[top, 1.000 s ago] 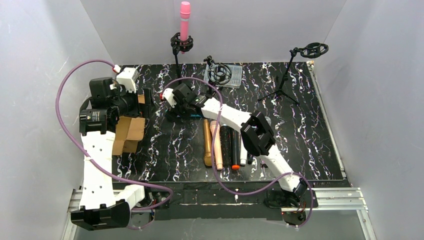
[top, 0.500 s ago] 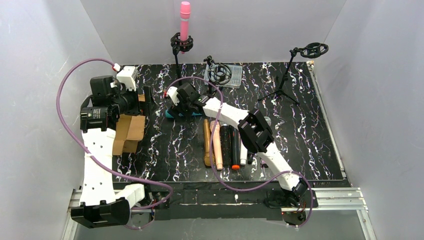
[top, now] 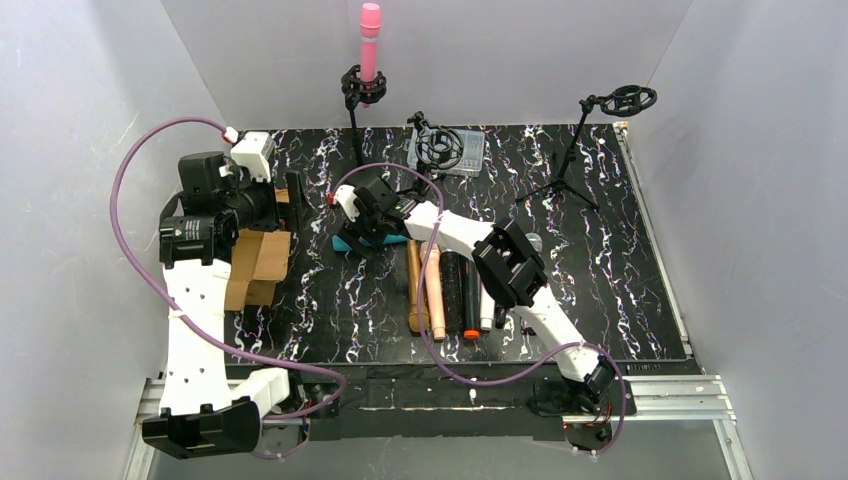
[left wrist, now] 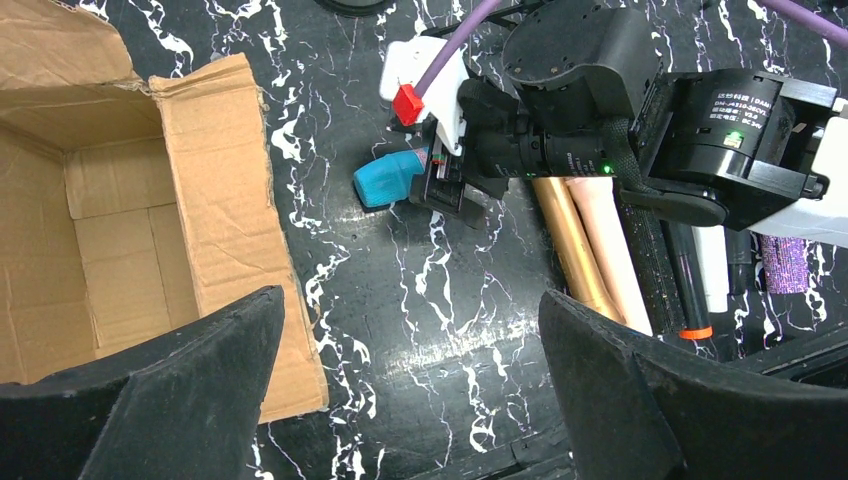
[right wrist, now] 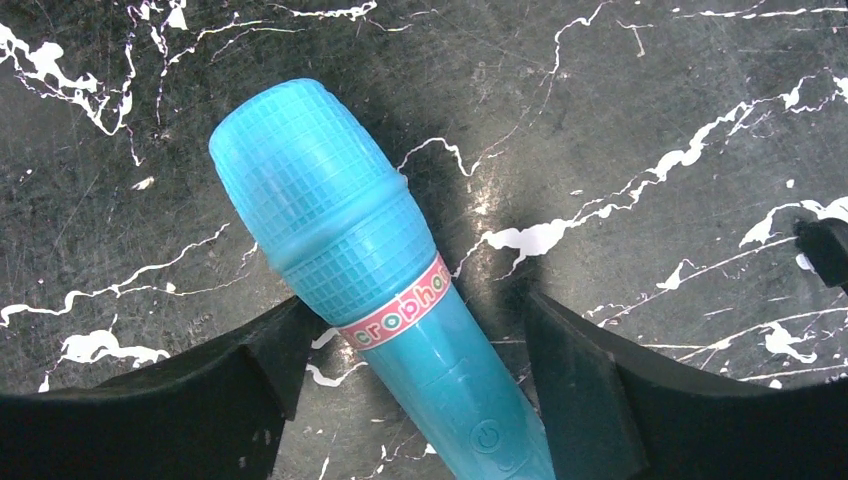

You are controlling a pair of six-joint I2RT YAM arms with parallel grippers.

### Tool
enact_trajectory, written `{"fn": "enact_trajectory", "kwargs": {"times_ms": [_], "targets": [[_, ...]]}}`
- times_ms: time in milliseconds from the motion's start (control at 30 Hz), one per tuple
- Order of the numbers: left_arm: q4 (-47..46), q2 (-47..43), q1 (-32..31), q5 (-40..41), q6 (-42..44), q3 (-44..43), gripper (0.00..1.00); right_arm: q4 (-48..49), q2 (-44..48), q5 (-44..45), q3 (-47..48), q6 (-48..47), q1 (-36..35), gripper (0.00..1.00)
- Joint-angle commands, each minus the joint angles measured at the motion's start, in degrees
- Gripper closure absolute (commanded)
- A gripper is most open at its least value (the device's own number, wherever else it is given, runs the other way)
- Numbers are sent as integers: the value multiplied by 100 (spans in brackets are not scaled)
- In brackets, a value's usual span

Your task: Attach the microphones to the stand

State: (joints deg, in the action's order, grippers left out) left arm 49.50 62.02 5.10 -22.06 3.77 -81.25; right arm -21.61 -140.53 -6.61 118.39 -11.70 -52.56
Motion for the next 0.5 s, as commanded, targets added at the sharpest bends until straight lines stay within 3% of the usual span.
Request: {"fn": "enact_trajectory", "kwargs": {"times_ms": [0, 233, 467], "targets": [[-79, -167, 28, 16, -46, 71, 2, -171, 50, -16, -236, 129, -53, 21], [-361, -375, 26, 244, -297, 334, 2, 594, 384, 439, -657, -239, -191, 49], [-619, -563, 29, 342, -478, 603, 2, 1328, 707, 905, -1104, -675, -304, 58]]}}
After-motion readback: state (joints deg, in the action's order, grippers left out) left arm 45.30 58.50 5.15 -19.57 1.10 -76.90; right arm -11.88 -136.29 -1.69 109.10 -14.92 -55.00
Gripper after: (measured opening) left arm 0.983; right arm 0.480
